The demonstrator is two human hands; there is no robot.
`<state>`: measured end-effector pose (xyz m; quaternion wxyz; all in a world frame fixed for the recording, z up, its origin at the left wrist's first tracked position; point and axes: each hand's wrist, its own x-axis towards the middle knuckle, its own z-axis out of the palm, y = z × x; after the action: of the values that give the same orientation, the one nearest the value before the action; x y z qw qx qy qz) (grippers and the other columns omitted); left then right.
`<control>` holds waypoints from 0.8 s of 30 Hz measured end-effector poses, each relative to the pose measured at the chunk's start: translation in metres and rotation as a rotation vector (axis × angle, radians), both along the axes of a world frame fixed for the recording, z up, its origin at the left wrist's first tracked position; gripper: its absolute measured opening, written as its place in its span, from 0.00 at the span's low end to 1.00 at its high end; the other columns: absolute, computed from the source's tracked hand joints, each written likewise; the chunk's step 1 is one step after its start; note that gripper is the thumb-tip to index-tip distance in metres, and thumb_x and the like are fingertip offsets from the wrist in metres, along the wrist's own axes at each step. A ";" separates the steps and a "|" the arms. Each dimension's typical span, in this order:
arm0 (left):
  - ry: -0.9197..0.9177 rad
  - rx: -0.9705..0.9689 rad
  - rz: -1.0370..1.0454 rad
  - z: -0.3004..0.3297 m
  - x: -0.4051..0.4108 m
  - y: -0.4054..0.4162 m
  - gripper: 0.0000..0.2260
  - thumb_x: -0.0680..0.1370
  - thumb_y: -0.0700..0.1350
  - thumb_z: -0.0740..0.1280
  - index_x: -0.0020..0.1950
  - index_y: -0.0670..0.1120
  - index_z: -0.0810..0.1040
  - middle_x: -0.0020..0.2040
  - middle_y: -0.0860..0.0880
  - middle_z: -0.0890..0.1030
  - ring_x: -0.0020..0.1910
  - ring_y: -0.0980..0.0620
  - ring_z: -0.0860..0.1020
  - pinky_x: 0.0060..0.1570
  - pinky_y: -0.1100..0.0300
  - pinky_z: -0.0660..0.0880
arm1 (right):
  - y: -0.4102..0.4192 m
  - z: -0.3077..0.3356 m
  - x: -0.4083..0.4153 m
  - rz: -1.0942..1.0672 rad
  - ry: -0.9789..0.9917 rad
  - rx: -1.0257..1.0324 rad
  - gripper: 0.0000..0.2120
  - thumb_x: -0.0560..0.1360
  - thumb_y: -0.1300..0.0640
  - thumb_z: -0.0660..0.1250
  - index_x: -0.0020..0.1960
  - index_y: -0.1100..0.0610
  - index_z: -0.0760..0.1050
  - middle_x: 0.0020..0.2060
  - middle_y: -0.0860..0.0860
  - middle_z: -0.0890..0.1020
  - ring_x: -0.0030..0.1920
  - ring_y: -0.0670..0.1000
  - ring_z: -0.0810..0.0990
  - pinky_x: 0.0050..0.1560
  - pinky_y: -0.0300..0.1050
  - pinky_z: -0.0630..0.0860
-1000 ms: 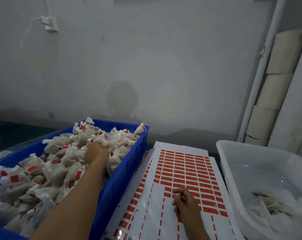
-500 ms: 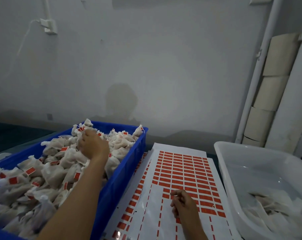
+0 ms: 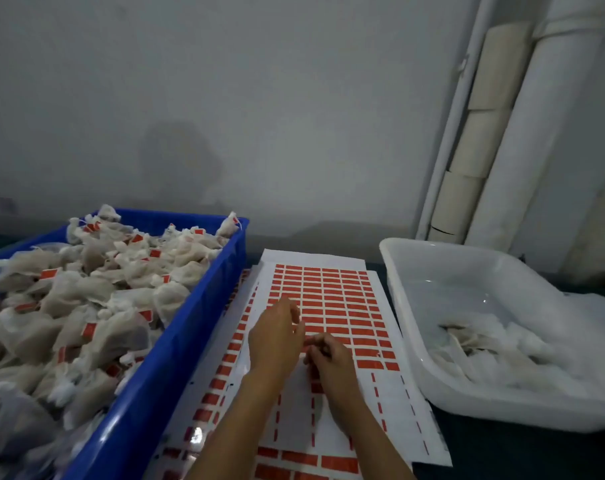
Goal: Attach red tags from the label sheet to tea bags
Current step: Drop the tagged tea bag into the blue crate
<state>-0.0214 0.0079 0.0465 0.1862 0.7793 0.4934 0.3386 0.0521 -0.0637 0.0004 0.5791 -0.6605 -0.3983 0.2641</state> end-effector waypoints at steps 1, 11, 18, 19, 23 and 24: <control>0.013 -0.044 -0.011 -0.013 0.000 -0.002 0.05 0.76 0.51 0.66 0.50 0.54 0.72 0.49 0.54 0.80 0.40 0.57 0.76 0.44 0.66 0.73 | 0.000 0.000 0.000 -0.002 -0.010 0.009 0.09 0.79 0.59 0.58 0.47 0.50 0.76 0.39 0.47 0.81 0.40 0.47 0.81 0.40 0.35 0.79; 0.083 -0.151 -0.138 -0.050 0.015 -0.003 0.10 0.75 0.54 0.64 0.55 0.52 0.75 0.51 0.53 0.80 0.45 0.55 0.80 0.49 0.64 0.74 | -0.001 0.022 0.007 -0.096 -0.106 -0.040 0.06 0.78 0.58 0.59 0.47 0.51 0.74 0.43 0.46 0.79 0.41 0.45 0.80 0.40 0.31 0.78; 0.025 -0.144 -0.167 -0.054 0.022 -0.005 0.05 0.74 0.56 0.65 0.42 0.58 0.70 0.40 0.62 0.75 0.31 0.61 0.74 0.40 0.69 0.71 | -0.027 0.095 0.065 -0.203 -0.425 -0.050 0.03 0.77 0.54 0.61 0.45 0.48 0.72 0.39 0.39 0.76 0.38 0.41 0.79 0.37 0.28 0.72; 0.013 -0.138 -0.166 -0.056 0.021 -0.005 0.06 0.74 0.56 0.66 0.42 0.58 0.70 0.40 0.62 0.75 0.32 0.61 0.74 0.42 0.68 0.73 | -0.034 0.104 0.078 -0.254 -0.479 -0.065 0.03 0.77 0.56 0.62 0.45 0.49 0.72 0.38 0.40 0.76 0.36 0.40 0.78 0.35 0.28 0.70; -0.013 -0.127 -0.152 -0.060 0.022 -0.005 0.06 0.74 0.56 0.66 0.44 0.57 0.71 0.43 0.59 0.78 0.35 0.59 0.76 0.47 0.65 0.75 | -0.060 0.118 0.138 -0.459 -0.689 -0.336 0.03 0.73 0.63 0.65 0.45 0.57 0.75 0.44 0.53 0.80 0.43 0.51 0.77 0.43 0.42 0.72; -0.010 -0.122 -0.149 -0.060 0.022 -0.005 0.05 0.74 0.55 0.66 0.44 0.57 0.72 0.44 0.58 0.79 0.36 0.59 0.76 0.47 0.65 0.74 | -0.066 0.118 0.151 -0.463 -0.704 -0.451 0.04 0.71 0.62 0.66 0.46 0.58 0.74 0.45 0.54 0.79 0.45 0.53 0.77 0.46 0.45 0.72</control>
<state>0.0007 0.0032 -0.0139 0.2604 0.7993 0.4529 0.2969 0.2027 -0.1297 0.1183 0.2949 -0.8903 -0.3455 -0.0317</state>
